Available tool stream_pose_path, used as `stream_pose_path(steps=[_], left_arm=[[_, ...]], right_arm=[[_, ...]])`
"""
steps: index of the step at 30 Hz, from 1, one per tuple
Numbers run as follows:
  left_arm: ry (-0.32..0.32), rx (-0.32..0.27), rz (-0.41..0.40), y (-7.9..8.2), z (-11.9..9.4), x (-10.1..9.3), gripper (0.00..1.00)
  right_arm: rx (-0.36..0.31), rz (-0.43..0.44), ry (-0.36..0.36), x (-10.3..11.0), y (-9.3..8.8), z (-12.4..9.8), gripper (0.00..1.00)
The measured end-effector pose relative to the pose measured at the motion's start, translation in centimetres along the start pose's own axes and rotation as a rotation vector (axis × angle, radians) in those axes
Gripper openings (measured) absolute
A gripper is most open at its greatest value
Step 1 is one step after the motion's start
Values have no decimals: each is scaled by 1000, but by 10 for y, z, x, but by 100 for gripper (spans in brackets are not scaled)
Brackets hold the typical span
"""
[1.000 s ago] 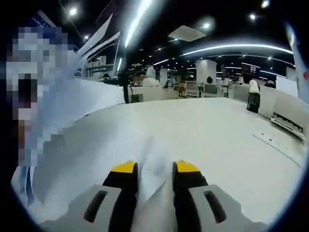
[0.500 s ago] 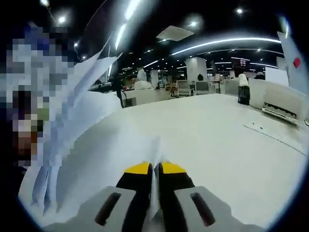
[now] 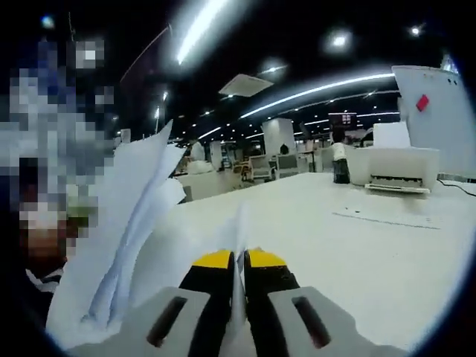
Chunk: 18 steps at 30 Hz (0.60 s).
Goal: Organize the stack of printing papers by aligning and flattening the scattered papers on the table
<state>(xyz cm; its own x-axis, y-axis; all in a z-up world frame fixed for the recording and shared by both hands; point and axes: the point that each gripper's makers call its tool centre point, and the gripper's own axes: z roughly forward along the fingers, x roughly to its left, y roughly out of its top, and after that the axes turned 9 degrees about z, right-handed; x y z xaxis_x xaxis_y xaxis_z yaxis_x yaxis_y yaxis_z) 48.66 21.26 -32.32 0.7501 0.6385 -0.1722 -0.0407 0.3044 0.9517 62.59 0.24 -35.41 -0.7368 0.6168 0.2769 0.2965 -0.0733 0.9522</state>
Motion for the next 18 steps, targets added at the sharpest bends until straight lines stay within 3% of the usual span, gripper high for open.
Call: stream_pose_path(steps=[13, 18], left_arm=[[-18, 78, 18, -17, 29, -12, 7], [-43, 100, 7, -26, 48, -19, 7]], right_arm=[[-173, -30, -107, -11, 53, -108, 2], [-200, -47, -134, -12, 64, -137, 2]])
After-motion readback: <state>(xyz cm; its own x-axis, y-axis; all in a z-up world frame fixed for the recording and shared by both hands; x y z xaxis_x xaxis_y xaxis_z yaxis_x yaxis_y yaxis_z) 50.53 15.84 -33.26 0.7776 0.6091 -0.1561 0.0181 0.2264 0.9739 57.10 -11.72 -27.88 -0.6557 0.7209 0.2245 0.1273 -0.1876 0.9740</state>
